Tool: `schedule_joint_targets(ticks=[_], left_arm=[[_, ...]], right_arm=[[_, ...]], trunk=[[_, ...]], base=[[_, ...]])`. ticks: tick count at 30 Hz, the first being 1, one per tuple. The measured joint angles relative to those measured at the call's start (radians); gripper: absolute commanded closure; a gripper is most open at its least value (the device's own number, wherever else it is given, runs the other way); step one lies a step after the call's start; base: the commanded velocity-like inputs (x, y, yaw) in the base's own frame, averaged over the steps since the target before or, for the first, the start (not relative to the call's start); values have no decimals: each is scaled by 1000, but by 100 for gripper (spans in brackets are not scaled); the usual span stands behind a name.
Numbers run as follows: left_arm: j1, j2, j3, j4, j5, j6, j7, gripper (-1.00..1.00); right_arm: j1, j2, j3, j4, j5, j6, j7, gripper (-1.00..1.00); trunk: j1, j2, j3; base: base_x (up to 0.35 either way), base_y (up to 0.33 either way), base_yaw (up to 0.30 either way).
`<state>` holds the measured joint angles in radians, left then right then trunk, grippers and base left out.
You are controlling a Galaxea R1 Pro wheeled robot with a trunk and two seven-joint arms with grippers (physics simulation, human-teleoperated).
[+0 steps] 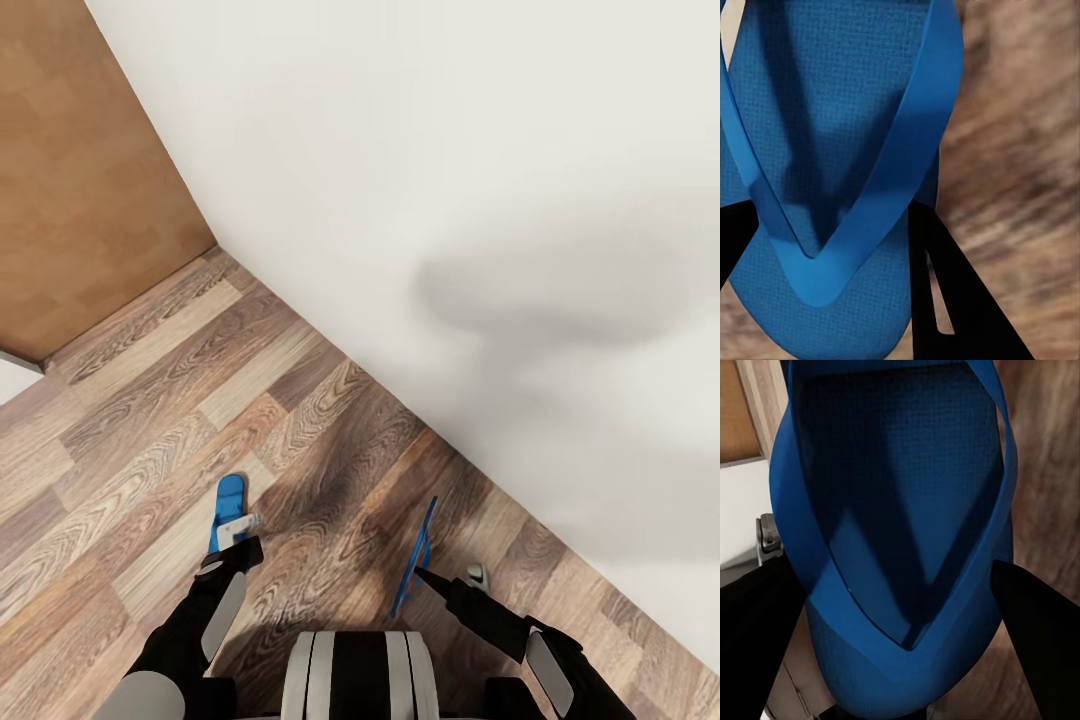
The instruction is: In the bedroom, move the book from the bed onto either nightstand, and place the two sandals side by side next to the bed.
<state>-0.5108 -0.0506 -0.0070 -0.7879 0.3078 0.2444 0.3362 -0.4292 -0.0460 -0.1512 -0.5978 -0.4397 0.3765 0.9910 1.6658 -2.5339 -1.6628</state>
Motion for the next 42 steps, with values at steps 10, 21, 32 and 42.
schedule_joint_targets(ticks=[10,21,32,42], left_arm=[[0,0,0,0,0,0,0,100],[0,0,0,1,0,1,-7,100],[0,0,0,1,1,3,-7,100],[0,0,0,1,1,3,-7,100]], right_arm=[[0,3,2,1,-1,0,-1,100],[0,5,6,1,0,-1,-1,100],[0,6,7,1,1,-1,-5,100],[0,7,8,2,1,-3,-5,100]], trunk=[[-1,1,11],[-6,3,54],[-11,6,97],[-16,8,135]], base=[[0,0,0],[0,0,0],[0,0,0],[0,0,0]])
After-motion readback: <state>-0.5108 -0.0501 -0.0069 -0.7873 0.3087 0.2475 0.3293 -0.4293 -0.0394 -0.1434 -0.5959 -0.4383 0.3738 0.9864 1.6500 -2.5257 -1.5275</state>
